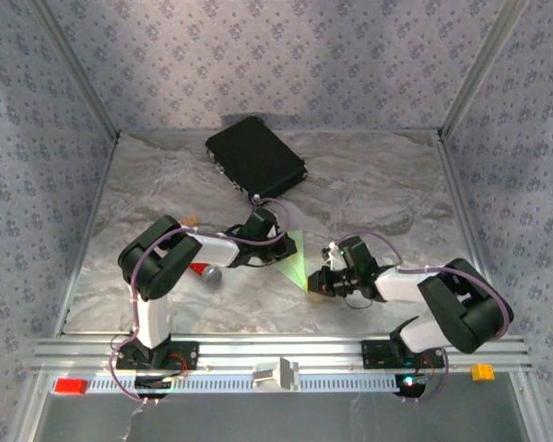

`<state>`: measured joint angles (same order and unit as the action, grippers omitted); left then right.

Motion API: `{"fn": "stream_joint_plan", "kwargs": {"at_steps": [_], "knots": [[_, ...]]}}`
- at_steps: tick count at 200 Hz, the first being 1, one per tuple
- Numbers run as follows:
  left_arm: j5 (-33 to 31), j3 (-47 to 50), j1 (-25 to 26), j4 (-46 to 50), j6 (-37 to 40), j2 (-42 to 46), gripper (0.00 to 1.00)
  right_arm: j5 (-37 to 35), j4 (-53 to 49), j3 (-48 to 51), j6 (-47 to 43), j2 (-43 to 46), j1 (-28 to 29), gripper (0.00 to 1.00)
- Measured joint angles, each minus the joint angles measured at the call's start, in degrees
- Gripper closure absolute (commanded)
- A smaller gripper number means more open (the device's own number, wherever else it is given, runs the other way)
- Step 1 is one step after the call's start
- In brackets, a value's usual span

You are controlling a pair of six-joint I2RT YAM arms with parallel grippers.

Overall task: Fold a paper plane with a square sheet of paper (pick it up from the middle)
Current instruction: Fourth fold the wing at the center of the table.

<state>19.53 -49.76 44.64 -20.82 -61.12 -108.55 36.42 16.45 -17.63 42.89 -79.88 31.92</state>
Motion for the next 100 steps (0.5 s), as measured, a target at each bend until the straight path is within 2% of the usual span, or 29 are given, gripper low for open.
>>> {"fn": "stream_joint_plan", "kwargs": {"at_steps": [26,65,100], "knots": [[0.2,0.04,0.02,-0.04,0.0,0.0,0.92,-0.39,-0.61,0.7,0.17,0.83,0.26,0.94],[0.24,0.04,0.0,-0.04,0.0,0.0,0.92,-0.68,-0.92,0.7,0.39,1.25,0.33,0.89],[0.22,0.09,0.07,-0.09,0.02,0.0,0.92,-2.36,-9.51,-0.11,0.15,7.28,0.24,0.85]]}}
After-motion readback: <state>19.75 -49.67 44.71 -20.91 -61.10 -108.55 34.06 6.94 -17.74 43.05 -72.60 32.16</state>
